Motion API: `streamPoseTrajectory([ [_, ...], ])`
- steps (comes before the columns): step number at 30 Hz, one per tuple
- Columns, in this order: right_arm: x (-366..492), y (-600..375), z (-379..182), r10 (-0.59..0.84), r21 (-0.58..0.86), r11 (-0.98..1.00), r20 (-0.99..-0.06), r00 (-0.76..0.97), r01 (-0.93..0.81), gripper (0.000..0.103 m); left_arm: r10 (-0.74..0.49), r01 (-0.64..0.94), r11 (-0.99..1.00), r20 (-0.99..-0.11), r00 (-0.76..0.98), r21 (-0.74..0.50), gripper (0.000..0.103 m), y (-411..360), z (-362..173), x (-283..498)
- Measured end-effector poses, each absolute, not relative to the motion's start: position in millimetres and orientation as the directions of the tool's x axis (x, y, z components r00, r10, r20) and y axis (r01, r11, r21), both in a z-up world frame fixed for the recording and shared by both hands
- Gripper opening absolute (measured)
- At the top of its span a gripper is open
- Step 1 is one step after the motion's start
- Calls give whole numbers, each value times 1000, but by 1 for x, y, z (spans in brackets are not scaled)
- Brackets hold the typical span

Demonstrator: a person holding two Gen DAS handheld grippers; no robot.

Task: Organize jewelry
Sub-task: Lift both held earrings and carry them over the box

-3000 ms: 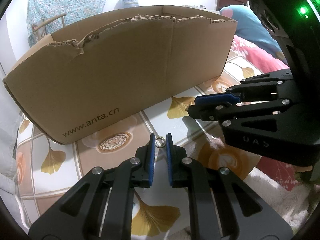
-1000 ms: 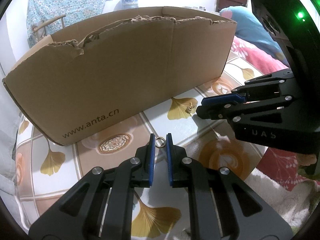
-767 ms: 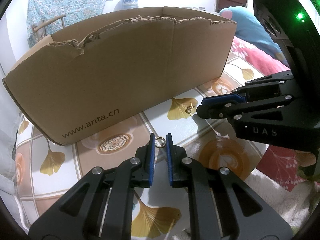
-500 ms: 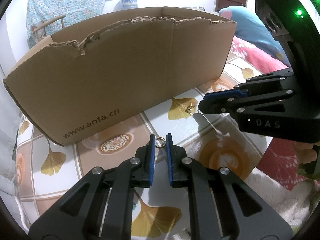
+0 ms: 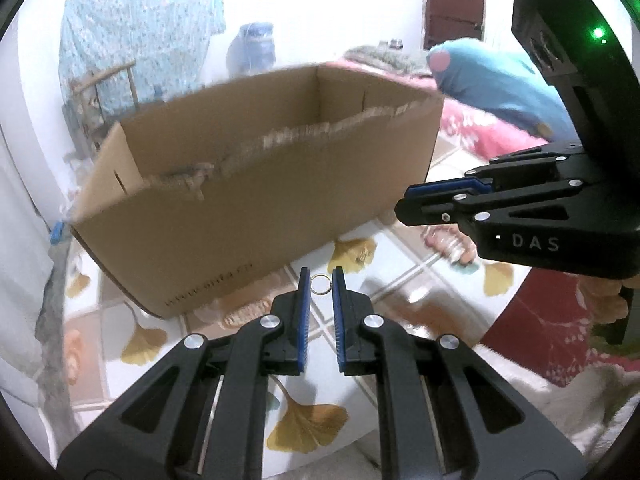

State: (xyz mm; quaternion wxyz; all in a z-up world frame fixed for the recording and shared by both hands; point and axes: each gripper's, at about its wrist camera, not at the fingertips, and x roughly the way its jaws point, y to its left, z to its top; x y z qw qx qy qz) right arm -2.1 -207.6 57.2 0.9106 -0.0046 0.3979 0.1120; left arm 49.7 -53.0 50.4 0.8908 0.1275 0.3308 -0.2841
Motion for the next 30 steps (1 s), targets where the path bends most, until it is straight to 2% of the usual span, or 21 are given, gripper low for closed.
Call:
streamPoseTrajectory([
  [7, -7, -204, 114, 268, 59, 953, -624, 734, -297, 11, -466, 598, 800, -573, 674, 53, 10, -42, 102, 46],
  [10, 5, -204, 135, 311, 66, 938, -596, 741, -340, 11, -573, 644, 762, -536, 621, -68, 10, -29, 130, 59],
  [13, 32, -213, 158, 383, 131, 914, -594, 707, -385, 11, -620, 672, 730, -535, 574, -125, 10, -23, 153, 87],
  [17, 101, -227, 155, 479, 314, 873, -701, 529, -374, 11, -602, 672, 723, -626, 496, -162, 10, -21, 154, 139],
  [20, 150, -232, 130, 538, 443, 838, -770, 344, -318, 11, -531, 662, 726, -764, 366, -188, 10, -27, 131, 187],
  [23, 180, -227, 105, 502, 436, 855, -832, 236, -282, 11, -421, 676, 724, -865, 274, -138, 10, -37, 103, 209],
  [25, 192, -220, 85, 461, 408, 872, -871, 170, -272, 11, -379, 690, 710, -902, 206, -141, 10, -43, 87, 218],
  [30, 208, -209, 46, 388, 363, 893, -921, 45, -267, 11, -320, 702, 693, -943, 96, -164, 10, -55, 68, 233],
])
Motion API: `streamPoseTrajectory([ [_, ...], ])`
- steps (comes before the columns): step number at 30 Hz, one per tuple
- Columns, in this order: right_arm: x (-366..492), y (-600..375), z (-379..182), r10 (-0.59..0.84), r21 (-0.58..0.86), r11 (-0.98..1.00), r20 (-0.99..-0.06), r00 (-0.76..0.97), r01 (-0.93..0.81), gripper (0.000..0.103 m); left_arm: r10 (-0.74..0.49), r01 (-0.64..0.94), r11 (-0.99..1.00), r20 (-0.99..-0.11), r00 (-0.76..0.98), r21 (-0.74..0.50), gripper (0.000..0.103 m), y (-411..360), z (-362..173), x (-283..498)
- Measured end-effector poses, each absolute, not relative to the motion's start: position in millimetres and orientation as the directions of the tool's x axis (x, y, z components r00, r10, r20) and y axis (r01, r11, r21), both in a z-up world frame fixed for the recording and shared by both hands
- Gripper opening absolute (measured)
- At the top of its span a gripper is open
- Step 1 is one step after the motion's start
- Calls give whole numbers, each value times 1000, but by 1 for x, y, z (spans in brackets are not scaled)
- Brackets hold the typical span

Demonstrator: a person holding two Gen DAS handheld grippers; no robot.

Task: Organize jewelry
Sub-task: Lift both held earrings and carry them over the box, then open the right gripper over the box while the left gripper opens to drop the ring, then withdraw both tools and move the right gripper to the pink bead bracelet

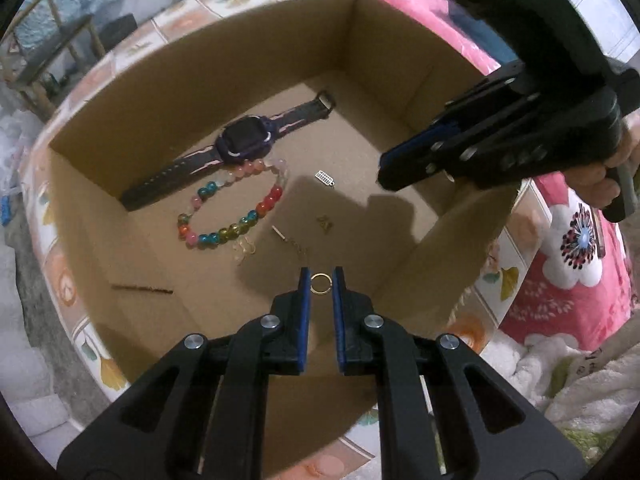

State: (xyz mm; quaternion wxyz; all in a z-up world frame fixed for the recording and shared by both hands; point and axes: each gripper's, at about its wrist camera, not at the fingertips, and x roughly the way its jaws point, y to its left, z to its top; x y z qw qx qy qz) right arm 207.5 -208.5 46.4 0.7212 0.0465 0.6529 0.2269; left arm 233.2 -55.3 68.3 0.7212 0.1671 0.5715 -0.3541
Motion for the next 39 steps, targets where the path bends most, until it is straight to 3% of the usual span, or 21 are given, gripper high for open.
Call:
streamPoseTrajectory([
  [8, 217, -206, 35, 342, 323, 909, -939, 30, -264, 12, -239, 697, 707, -968, 73, -122, 10, -57, 54, 244],
  [10, 223, -208, 34, 344, 323, 909, -938, 37, -263, 13, -235, 686, 716, -970, 64, -128, 16, -56, 54, 245],
  [12, 222, -209, 36, 334, 306, 913, -940, 65, -269, 24, -249, 674, 726, -966, 69, -139, 32, -53, 58, 248],
  [14, 221, -209, 40, 325, 288, 916, -941, 98, -280, 33, -258, 673, 728, -962, 86, -135, 33, -51, 61, 249],
  [23, 206, -223, 75, 344, 273, 915, -913, 220, -298, 35, -291, 658, 746, -939, 186, -101, 34, -42, 87, 249],
  [29, 174, -246, 127, 399, 295, 907, -828, 393, -299, 42, -375, 640, 762, -875, 307, -102, 36, -26, 126, 220],
  [32, 141, -260, 147, 392, 262, 913, -777, 494, -312, 49, -436, 637, 762, -819, 373, -116, 47, -14, 142, 189],
  [36, 81, -280, 160, 368, 231, 927, -706, 605, -294, 50, -485, 624, 775, -728, 484, -102, 61, 5, 153, 145],
  [39, 42, -289, 155, 352, 238, 935, -686, 637, -261, 51, -522, 598, 787, -680, 515, -152, 65, 17, 144, 116],
])
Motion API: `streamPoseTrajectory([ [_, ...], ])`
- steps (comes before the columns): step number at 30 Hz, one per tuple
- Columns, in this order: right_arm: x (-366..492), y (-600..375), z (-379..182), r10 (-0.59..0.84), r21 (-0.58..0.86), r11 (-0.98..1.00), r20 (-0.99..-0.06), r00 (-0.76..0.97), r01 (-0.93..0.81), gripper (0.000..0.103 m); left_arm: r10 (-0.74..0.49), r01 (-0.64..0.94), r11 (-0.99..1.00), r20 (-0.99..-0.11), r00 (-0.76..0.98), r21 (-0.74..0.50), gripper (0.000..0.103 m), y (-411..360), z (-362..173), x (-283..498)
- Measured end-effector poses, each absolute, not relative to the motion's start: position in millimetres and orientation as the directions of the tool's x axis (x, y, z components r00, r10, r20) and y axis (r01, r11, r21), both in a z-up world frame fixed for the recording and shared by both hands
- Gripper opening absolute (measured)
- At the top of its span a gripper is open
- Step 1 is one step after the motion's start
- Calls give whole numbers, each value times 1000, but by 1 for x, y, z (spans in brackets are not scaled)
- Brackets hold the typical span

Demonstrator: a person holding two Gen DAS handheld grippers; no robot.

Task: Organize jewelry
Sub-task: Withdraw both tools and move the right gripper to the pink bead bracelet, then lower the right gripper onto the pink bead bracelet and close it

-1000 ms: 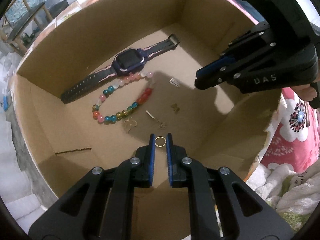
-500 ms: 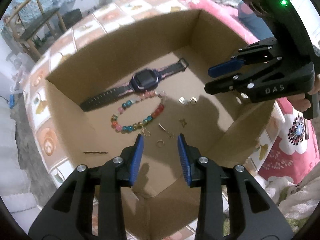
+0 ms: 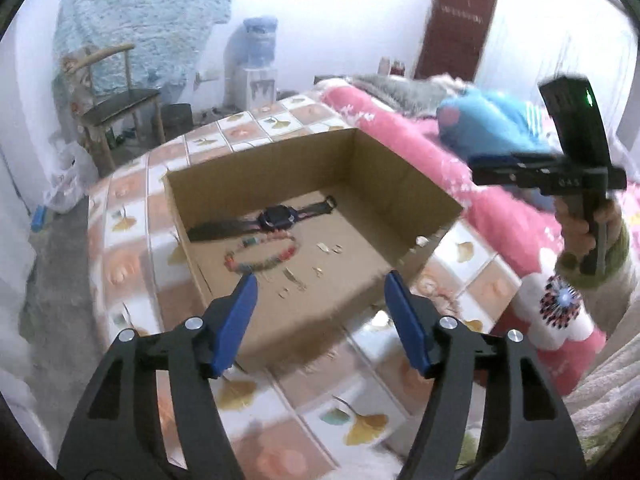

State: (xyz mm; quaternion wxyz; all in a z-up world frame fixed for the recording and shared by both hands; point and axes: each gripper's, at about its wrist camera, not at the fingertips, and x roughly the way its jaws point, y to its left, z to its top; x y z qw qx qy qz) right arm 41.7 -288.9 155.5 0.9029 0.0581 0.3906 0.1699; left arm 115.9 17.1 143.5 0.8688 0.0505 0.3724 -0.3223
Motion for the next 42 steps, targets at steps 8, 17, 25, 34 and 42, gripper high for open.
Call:
streamPoseTrajectory([
  [8, -8, -281, 63, 334, 332, 937, -776, 535, -105, 51, -460, 476, 858, -701, 545, -193, 67, 11, 66, 70],
  [17, 5, -250, 9, 202, 212, 977, -845, 495, -37, 34, -326, 420, 904, -759, 564, -77, 67, -29, 26, 66],
  [25, 6, -244, 5, 116, 103, 993, -844, 523, -55, 10, -342, 470, 881, -754, 561, -50, 67, -56, 17, 70],
  [34, 11, -266, 5, 113, 133, 991, -832, 544, -2, 10, -410, 584, 812, -704, 580, 7, 58, -93, 23, 74],
  [42, 9, -268, 3, 130, 146, 989, -823, 553, -15, 10, -408, 610, 792, -752, 518, -10, 34, -108, 11, 90],
])
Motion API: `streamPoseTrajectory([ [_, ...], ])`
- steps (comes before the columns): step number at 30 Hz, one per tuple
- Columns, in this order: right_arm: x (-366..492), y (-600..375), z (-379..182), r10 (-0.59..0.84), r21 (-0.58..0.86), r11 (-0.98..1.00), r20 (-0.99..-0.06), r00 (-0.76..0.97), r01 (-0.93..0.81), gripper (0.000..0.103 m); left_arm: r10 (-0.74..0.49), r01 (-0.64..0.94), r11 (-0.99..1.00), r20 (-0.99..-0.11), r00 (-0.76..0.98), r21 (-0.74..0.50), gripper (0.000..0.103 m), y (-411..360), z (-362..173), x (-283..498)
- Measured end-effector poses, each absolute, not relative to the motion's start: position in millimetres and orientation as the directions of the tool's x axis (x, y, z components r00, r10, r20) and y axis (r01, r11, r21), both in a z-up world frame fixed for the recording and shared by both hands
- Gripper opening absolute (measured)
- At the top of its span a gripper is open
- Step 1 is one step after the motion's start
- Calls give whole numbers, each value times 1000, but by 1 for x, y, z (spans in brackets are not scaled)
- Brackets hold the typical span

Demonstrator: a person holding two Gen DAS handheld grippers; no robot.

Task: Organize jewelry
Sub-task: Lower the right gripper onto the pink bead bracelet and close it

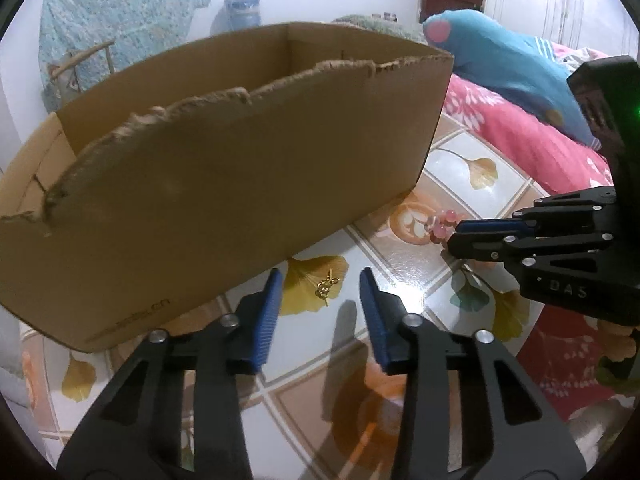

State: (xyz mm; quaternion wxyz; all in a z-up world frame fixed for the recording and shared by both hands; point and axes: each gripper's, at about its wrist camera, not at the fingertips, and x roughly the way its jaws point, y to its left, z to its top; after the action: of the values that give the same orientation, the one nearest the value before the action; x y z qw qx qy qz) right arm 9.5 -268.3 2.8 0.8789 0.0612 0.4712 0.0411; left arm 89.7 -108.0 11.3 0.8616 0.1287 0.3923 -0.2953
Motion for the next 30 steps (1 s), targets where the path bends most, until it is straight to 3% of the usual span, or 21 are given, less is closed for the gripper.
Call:
streamPoseTrajectory([
  [18, 12, -269, 1, 130, 151, 989, -822, 555, -8, 10, -332, 580, 814, -790, 515, 36, 15, -130, 7, 96],
  [30, 11, -265, 1, 101, 117, 993, -828, 551, -7, 10, -334, 577, 816, -786, 520, 35, 10, -130, 6, 96],
])
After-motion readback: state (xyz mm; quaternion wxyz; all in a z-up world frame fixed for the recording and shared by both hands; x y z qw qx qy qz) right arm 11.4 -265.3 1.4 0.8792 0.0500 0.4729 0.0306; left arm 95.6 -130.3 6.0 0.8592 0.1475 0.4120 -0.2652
